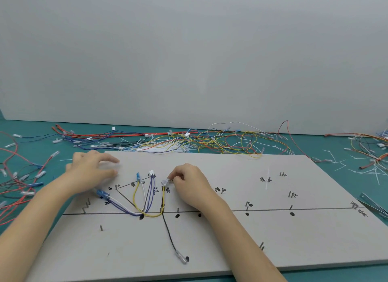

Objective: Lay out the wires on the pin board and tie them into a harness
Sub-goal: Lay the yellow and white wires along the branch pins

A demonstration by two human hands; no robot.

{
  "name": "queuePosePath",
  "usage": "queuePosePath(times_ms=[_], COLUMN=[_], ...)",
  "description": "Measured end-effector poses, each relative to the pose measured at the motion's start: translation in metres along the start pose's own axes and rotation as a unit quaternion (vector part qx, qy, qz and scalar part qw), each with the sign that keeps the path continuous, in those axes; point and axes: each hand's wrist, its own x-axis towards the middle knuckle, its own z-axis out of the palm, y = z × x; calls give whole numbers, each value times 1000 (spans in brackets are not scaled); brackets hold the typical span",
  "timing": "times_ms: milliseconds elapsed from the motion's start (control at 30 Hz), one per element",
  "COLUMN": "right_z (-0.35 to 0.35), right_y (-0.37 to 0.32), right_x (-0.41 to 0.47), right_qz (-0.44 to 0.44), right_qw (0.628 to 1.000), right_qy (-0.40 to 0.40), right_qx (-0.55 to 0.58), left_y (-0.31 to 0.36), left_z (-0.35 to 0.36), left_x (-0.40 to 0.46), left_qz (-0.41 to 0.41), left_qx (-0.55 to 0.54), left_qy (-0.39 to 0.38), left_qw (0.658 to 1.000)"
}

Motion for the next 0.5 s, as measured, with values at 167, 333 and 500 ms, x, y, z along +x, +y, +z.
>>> queuePosePath(times_ms=[167,333,500], right_z=[1,0,1], right_y=[-1,0,-1], right_x=[0,0,0], right_qz=[1,0,-9], right_qw=[1000,1000,1000], right_qy=[3,3,-1], right_qx=[2,-1,-17], left_y=[1,-1,0], left_z=[5,5,6], left_x=[-2,-1,-1], left_qz=[-13,6,4], left_qx=[36,33,81], left_qy=[-23,-36,-37], left_qw=[999,999,996])
